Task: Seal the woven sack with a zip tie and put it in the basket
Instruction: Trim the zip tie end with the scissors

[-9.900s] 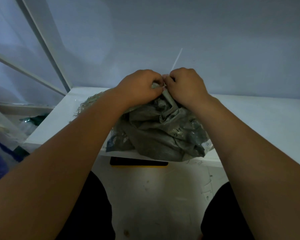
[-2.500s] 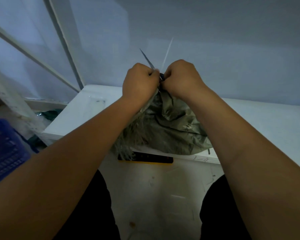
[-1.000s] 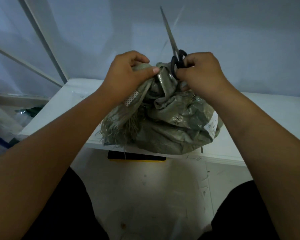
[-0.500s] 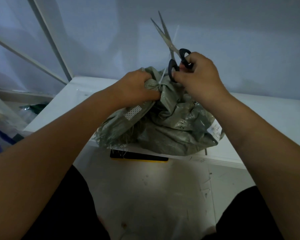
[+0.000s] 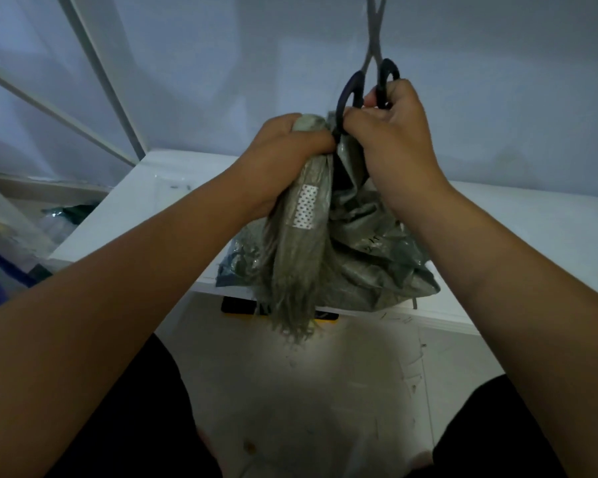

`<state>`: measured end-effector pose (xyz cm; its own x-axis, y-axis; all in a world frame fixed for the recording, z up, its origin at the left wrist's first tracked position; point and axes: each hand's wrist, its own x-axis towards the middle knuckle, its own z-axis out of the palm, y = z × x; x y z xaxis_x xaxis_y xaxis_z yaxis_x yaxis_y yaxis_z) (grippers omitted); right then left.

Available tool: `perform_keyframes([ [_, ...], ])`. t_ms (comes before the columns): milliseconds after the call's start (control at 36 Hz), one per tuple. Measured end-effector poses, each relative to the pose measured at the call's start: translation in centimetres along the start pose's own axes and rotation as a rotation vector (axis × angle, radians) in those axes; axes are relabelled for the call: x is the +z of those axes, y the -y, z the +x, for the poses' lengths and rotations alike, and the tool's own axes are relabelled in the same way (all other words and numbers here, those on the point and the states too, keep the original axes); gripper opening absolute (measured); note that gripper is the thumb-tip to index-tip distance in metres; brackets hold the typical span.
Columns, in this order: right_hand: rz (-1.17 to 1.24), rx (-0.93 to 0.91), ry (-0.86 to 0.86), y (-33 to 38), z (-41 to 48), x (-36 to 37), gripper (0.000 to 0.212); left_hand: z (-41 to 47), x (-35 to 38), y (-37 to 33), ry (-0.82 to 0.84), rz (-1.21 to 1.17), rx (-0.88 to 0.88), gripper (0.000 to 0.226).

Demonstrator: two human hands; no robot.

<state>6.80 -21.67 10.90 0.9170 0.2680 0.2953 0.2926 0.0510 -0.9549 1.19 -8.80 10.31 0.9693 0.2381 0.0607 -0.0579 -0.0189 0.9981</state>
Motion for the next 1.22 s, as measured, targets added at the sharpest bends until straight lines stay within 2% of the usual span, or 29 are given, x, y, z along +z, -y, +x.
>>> perform_keyframes([
  [194, 0.253, 0.107, -0.020, -0.5, 0.0, 0.9, 0.025, 0.1, 0.6, 0.2, -0.041, -0.204, 0.020, 0.013],
  [389, 0.520, 0.250, -0.069, 0.0, -0.2, 1.2, 0.028, 0.3, 0.3, 0.9, 0.061, -0.341, 0.086, 0.023],
  [528, 0.590, 0.355, -0.062, 0.0, -0.4, 1.0, 0.047, -0.1, 1.1, 1.0, 0.021, -0.337, 0.096, 0.021],
  [639, 0.614, 0.439, -0.038, 0.3, -0.6, 0.8, 0.038, -0.4, 2.0, 1.4, -0.066, -0.256, 0.111, 0.050],
  [750, 0.657, 0.498, 0.026, 0.7, -0.7, 0.9, 0.034, -0.5, 2.2, 2.2, -0.079, -0.202, 0.220, 0.081],
  [861, 0.671, 0.517, 0.059, 1.0, -0.8, 0.8, 0.029, -0.1, 1.5, 2.5, 0.063, -0.135, 0.276, 0.098],
  [917, 0.667, 0.513, 0.082, 1.2, -0.8, 0.7, 0.022, 0.2, 1.1, 2.6, 0.161, -0.066, 0.262, 0.102],
  [1000, 0.638, 0.508, 0.089, 1.0, -0.9, 0.5, 0.024, 0.6, 0.4, 2.9, 0.246, 0.038, 0.230, 0.112],
  [1222, 0.577, 0.468, 0.028, -1.1, -0.2, -0.1, 0.030, 1.4, 0.2, 3.4, 0.262, 0.187, 0.190, 0.072],
])
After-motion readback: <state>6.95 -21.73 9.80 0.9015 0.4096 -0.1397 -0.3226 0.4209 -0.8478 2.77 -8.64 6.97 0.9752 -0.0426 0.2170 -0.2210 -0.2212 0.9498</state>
